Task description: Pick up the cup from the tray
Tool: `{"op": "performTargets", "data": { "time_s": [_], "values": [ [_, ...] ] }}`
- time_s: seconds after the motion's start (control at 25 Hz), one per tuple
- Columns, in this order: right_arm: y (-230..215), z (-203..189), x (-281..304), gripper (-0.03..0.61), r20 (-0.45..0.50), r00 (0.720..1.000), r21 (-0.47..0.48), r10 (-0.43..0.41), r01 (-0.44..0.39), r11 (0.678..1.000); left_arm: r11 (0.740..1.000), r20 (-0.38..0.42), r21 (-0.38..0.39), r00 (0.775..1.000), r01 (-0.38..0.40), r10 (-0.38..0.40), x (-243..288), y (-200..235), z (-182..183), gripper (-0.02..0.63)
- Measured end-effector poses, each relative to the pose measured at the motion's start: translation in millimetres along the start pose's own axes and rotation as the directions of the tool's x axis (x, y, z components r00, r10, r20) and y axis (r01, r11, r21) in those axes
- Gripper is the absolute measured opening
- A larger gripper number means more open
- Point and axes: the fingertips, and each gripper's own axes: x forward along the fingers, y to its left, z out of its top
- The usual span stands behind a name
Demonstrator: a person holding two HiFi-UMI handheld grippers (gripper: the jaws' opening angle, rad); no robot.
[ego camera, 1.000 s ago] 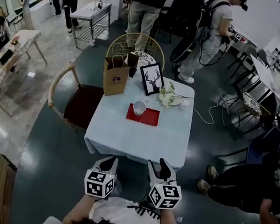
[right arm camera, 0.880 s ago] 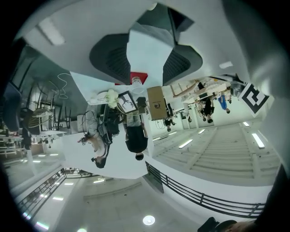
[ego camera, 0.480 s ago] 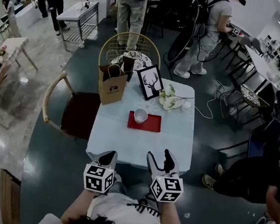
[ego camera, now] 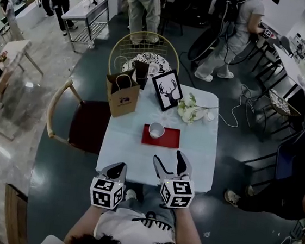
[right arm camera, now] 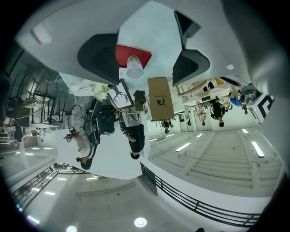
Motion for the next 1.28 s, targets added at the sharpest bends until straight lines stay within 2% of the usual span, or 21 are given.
{"op": "performTargets", "data": {
  "time_s": [0.12,0.28,0.4,0.52,0.68,0.96,1.04,1.12,1.28],
  "values": [
    [-3.5,-5.0,30.6,0.388,-0.046,0.999,-0.008,0.022,-0.023,1.0,0.999,-0.02,-0.021,0.999,-0.026,0.025,8.6,10.7,4.4,0.0],
    [-11.8,-3.8,68.1,0.388,-0.075,0.997,-0.072,0.021,-0.026,0.997,0.997,-0.048,-0.048,0.998,-0.052,0.05,24.6,22.0,11.9,0.0],
    [-13.3,-12.3,97.2,0.403,-0.121,0.991,-0.072,0.052,-0.061,0.996,0.996,-0.072,-0.063,0.995,-0.07,0.065,38.0,28.7,15.6,0.0],
    [-18.5,-28.4,124.8,0.416,-0.19,0.979,-0.052,0.073,-0.085,0.995,0.993,-0.094,-0.08,0.992,-0.092,0.084,53.9,33.5,20.9,0.0],
    [-26.4,-42.7,152.4,0.422,-0.257,0.963,-0.078,0.085,-0.109,0.991,0.989,-0.108,-0.096,0.989,-0.112,0.102,71.9,33.7,30.3,0.0],
    [-25.9,-74.5,181.1,0.425,-0.381,0.918,-0.094,0.109,-0.156,0.983,0.976,-0.153,-0.129,0.976,-0.175,0.155,80.0,45.6,27.2,0.0],
    [-27.0,-77.9,185.7,0.421,-0.391,0.915,-0.096,0.102,-0.151,0.984,0.971,-0.16,-0.145,0.973,-0.19,0.167,80.1,47.7,25.8,0.0],
    [-29.1,-77.2,188.8,0.382,-0.387,0.918,-0.099,0.089,-0.138,0.986,0.968,-0.162,-0.152,0.971,-0.201,0.176,80.0,48.4,25.3,0.0],
    [-30.4,-71.0,187.6,0.374,-0.363,0.927,-0.105,0.095,-0.142,0.984,0.967,-0.159,-0.152,0.971,-0.202,0.178,82.4,45.9,24.6,0.0]
  ]
}}
